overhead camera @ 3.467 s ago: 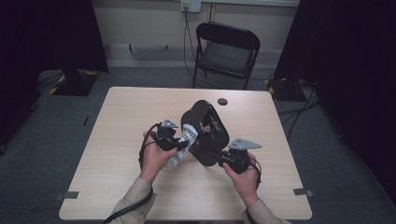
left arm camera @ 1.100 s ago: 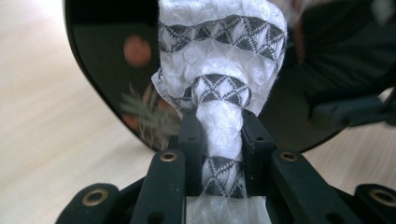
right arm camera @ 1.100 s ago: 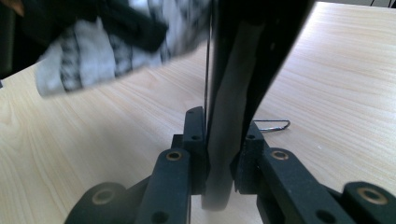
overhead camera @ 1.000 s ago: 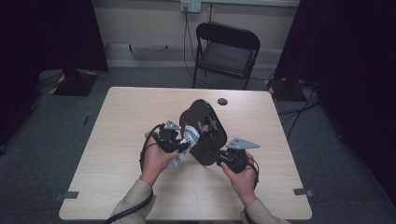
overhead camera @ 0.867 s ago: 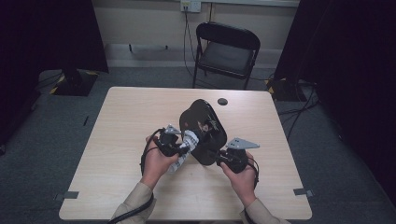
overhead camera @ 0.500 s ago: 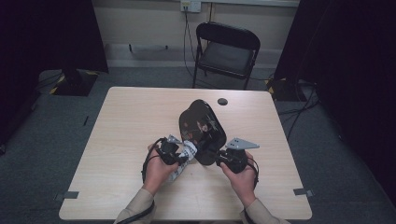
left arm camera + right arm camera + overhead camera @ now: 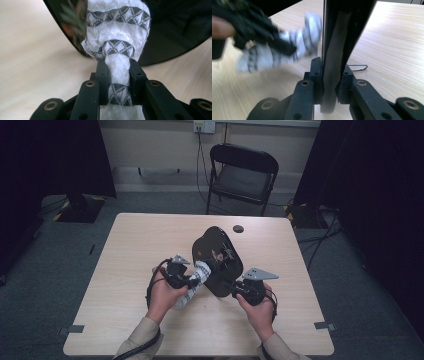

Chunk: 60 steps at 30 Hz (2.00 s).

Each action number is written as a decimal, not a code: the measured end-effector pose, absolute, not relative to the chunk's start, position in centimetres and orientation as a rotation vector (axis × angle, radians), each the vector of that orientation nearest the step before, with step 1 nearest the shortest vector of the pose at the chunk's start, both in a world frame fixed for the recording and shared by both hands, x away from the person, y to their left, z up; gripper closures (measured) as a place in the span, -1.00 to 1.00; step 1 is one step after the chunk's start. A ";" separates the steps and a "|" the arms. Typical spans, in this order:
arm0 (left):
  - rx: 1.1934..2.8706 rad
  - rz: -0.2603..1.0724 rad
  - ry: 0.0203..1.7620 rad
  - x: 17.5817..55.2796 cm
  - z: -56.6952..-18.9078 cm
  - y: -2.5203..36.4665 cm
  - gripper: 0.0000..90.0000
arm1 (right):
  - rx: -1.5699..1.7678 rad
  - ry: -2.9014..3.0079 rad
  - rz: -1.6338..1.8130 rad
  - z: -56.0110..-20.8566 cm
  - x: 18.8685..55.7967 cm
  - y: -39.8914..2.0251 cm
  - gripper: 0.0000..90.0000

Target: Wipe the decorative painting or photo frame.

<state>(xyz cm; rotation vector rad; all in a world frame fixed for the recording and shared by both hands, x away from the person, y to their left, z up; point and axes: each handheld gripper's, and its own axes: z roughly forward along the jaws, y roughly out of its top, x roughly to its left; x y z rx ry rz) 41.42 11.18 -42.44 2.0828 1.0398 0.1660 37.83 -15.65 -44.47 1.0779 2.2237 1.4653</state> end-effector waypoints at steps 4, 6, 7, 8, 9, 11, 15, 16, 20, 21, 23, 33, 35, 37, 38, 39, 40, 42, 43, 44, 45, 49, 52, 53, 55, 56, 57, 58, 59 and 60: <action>2.043 0.221 1.003 42.0 -38.4 11.5 0.64 | 1.078 2.219 1.468 -44.5 37.8 -15.6 0.74; 2.044 0.248 0.965 42.3 -36.4 11.2 0.64 | 1.075 2.215 1.472 -44.5 37.8 -15.6 0.74; 2.027 0.259 0.949 42.4 -35.2 11.0 0.64 | 1.076 2.216 1.473 -44.5 37.8 -15.6 0.74; 2.005 0.264 0.934 42.5 -34.1 10.8 0.64 | 1.078 2.215 1.474 -44.5 37.8 -15.6 0.74; 1.998 0.277 0.915 42.5 -33.2 10.6 0.64 | 1.074 2.216 1.473 -44.5 37.8 -15.6 0.74; 1.983 0.287 0.892 42.6 -31.9 10.2 0.64 | 1.072 2.217 1.472 -44.5 37.8 -15.6 0.74; 1.978 0.308 0.856 42.7 -30.2 9.1 0.64 | 1.066 2.217 1.473 -44.5 37.9 -15.7 0.74; 1.980 0.302 0.859 42.7 -30.2 9.0 0.64 | 1.066 2.219 1.470 -44.5 37.9 -15.7 0.74; 1.986 0.296 0.857 42.6 -31.0 8.9 0.64 | 1.063 2.222 1.465 -44.6 37.8 -15.7 0.74; 1.996 0.289 0.863 42.5 -31.5 9.0 0.64 | 1.061 2.221 1.464 -44.6 37.9 -15.7 0.74; 2.003 0.281 0.869 42.4 -32.7 9.1 0.63 | 1.064 2.221 1.462 -44.5 37.8 -15.6 0.74; 2.064 0.238 0.903 41.7 -38.9 9.0 0.63 | 1.064 2.222 1.458 -44.5 37.9 -15.6 0.74; 2.068 0.216 0.921 41.5 -40.1 9.0 0.63 | 1.065 2.223 1.457 -44.4 37.9 -15.6 0.74; 2.077 0.198 0.939 41.3 -41.3 9.1 0.63 | 1.064 2.224 1.459 -44.5 37.9 -15.6 0.74; 2.084 0.192 0.947 41.2 -41.8 9.1 0.63 | 1.065 2.224 1.459 -44.5 37.9 -15.6 0.74; 2.091 0.190 0.957 41.2 -42.4 9.1 0.63 | 1.065 2.224 1.459 -44.4 37.9 -15.6 0.74; 2.101 0.184 0.964 41.1 -43.1 9.2 0.63 | 1.065 2.224 1.459 -44.4 37.9 -15.6 0.74; 2.116 0.174 0.974 41.1 -44.0 9.3 0.63 | 1.067 2.225 1.458 -44.4 37.9 -15.6 0.74; 2.117 0.168 0.986 41.0 -44.4 9.3 0.63 | 1.065 2.224 1.459 -44.4 37.8 -15.6 0.74; 2.121 0.161 0.992 40.9 -44.9 9.3 0.63 | 1.066 2.224 1.458 -44.4 37.8 -15.6 0.74; 2.126 0.151 0.999 40.8 -45.5 9.3 0.63 | 1.065 2.225 1.456 -44.4 37.9 -15.6 0.74; 2.144 0.121 1.023 40.6 -47.2 9.3 0.64 | 1.065 2.228 1.464 -44.4 37.9 -15.6 0.73; 2.160 0.110 1.033 40.4 -48.1 9.3 0.64 | 1.064 2.221 1.473 -44.4 37.8 -15.6 0.71; 2.142 0.113 1.040 40.4 -48.2 9.4 0.64 | 1.064 2.217 1.482 -44.3 37.7 -15.7 0.70; 2.155 0.113 1.035 40.3 -48.0 9.5 0.64 | 1.061 2.206 1.499 -44.1 37.6 -15.8 0.68; 2.155 0.113 1.035 40.3 -48.0 9.5 0.64 | 1.061 2.206 1.499 -44.1 37.6 -15.8 0.68; 2.152 0.109 1.036 40.3 -47.6 9.6 0.64 | 1.056 2.200 1.499 -43.9 37.5 -15.9 0.70; 2.122 0.101 1.038 40.3 -46.8 10.0 0.64 | 1.062 2.197 1.500 -43.9 37.5 -15.9 0.71; 2.108 0.109 1.030 40.4 -46.1 10.2 0.64 | 1.068 2.198 1.502 -43.9 37.5 -16.0 0.72; 2.108 0.109 1.030 40.4 -46.1 10.2 0.64 | 1.068 2.198 1.502 -43.9 37.5 -16.0 0.72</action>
